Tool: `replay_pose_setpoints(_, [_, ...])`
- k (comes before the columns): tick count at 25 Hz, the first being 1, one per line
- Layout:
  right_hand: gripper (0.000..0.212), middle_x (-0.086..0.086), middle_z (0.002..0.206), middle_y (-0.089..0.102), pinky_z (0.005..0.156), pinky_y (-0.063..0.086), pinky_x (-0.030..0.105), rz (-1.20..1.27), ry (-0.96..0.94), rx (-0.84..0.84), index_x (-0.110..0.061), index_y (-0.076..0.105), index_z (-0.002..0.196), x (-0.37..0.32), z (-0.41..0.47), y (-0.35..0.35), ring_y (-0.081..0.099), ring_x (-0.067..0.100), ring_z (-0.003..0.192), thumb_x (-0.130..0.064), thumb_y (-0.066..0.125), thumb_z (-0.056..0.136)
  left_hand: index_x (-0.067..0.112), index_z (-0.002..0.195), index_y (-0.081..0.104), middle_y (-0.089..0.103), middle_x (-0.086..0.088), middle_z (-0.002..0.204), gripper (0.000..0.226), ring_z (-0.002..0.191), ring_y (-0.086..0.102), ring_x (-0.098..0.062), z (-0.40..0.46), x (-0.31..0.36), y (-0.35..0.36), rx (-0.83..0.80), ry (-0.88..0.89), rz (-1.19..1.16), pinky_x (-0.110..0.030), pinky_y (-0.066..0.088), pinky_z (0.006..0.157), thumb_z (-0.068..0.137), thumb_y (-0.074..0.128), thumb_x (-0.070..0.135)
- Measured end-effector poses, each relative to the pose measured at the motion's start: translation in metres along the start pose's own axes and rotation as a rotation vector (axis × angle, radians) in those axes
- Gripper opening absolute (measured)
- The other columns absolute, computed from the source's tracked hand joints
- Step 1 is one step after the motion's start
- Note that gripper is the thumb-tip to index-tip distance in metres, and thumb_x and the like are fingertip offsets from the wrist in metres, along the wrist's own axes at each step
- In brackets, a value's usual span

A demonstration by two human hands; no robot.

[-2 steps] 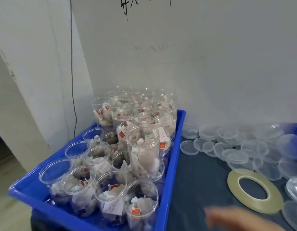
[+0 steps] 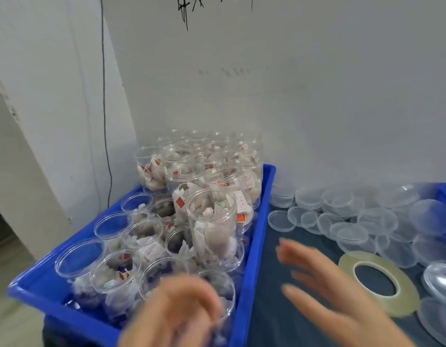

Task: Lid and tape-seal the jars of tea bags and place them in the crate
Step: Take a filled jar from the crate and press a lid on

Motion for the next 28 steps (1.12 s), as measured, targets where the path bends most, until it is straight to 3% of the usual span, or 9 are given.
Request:
replay_pose_setpoints(3, [0.079,-0.043,0.131,0.034,0.104,0.034,0.012,-0.044,0.022,-0.019,-0.067,0.021,0.127,-0.014,0.021,0.039,0.033,-0.019,0.125,-0.061,0.068,0.064,0.044,0.104,0.050,0.062,0.008,0.106,0.057,0.095,0.059,0.000,0.015,0.009,-0.050,0.277,0.007,0.042,-0.023,0.051,0.079,0.063,0.084,0.025])
replay_pose_setpoints(6, [0.091,-0.040,0.134,0.032,0.105,0.031,0.011,0.015,0.040,-0.052,-0.067,0.016,0.133,0.000,0.034,0.069,0.033,-0.016,0.126,-0.048,0.076,0.067,0.035,0.136,0.022,0.035,0.003,0.142,0.106,0.125,0.042,-0.013,0.030,-0.018,-0.024,0.184,-0.131,0.210,-0.037,0.042,0.098,0.045,0.076,0.038])
replay_pose_setpoints(8, [0.085,-0.042,0.131,0.030,0.103,0.030,0.008,0.033,0.059,-0.057,-0.067,0.018,0.131,0.006,0.035,0.079,0.031,-0.016,0.126,-0.047,0.074,0.070,0.032,0.144,0.011,0.032,0.002,0.144,0.120,0.126,0.039,-0.015,0.043,-0.030,-0.012,0.126,-0.173,0.214,-0.039,0.039,0.102,0.044,0.077,0.039])
replay_pose_setpoints(12, [0.076,-0.020,0.138,0.035,0.105,0.035,0.019,-0.012,0.076,0.002,-0.037,0.027,0.143,0.011,0.032,0.079,0.034,-0.009,0.126,-0.038,0.067,0.079,0.019,0.143,0.025,0.042,-0.003,0.131,0.112,0.118,0.044,-0.016,0.055,-0.036,0.004,0.133,-0.193,0.230,-0.040,0.042,0.100,0.048,0.081,0.041])
replay_pose_setpoints(15, [0.067,-0.018,0.131,0.039,0.095,0.037,0.008,-0.007,0.015,0.122,-0.038,0.033,0.139,0.002,0.022,0.054,0.039,-0.014,0.118,-0.025,0.067,0.083,0.009,0.131,0.043,0.039,-0.006,0.117,0.093,0.114,0.043,-0.025,0.059,-0.024,0.022,0.154,-0.152,0.373,-0.042,0.040,0.101,0.055,0.087,0.039])
replay_pose_setpoints(18, [0.064,-0.018,0.129,0.046,0.094,0.043,0.012,0.053,-0.027,0.230,-0.030,0.040,0.135,0.007,-0.009,0.021,0.048,-0.004,0.120,-0.014,0.069,0.081,0.023,0.115,0.046,0.039,0.002,0.110,0.080,0.104,0.045,-0.010,0.040,-0.003,0.062,0.077,-0.016,0.221,-0.022,0.040,0.093,0.049,0.088,0.036])
replay_pose_setpoints(21, [0.061,-0.006,0.127,0.056,0.090,0.051,0.026,0.050,-0.034,0.340,-0.020,0.048,0.130,0.027,-0.057,-0.027,0.056,0.011,0.117,-0.003,0.062,0.073,0.031,0.110,0.045,0.060,0.017,0.108,0.083,0.095,0.059,0.008,0.003,-0.006,0.119,-0.102,-0.011,-0.026,-0.005,0.044,0.079,0.041,0.090,0.028])
replay_pose_setpoints(25, [0.061,-0.005,0.114,0.064,0.092,0.049,0.037,-0.247,0.216,0.472,-0.023,0.060,0.110,0.083,-0.117,-0.108,0.059,0.009,0.108,0.021,0.052,0.069,0.030,0.114,0.047,0.064,0.026,0.108,0.082,0.094,0.065,0.001,-0.051,-0.047,0.193,-0.392,-0.160,-0.182,-0.011,0.050,0.074,0.045,0.090,0.021])
replay_pose_setpoints(28, [0.050,0.001,0.135,0.049,0.101,0.038,0.037,-0.704,0.536,0.577,-0.016,0.049,0.131,0.123,-0.148,-0.163,0.040,0.020,0.131,-0.003,0.061,0.084,0.039,0.115,0.044,0.063,0.026,0.111,0.082,0.100,0.064,-0.002,-0.084,-0.070,0.226,-0.561,-0.221,-0.181,-0.017,0.052,0.080,0.049,0.091,0.027])
Point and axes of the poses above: each hand's wrist, its own z-axis towards the middle knuckle, its own y-axis out of the palm, x = y × z, the point moved 9 cm from there along z, towards the middle knuckle
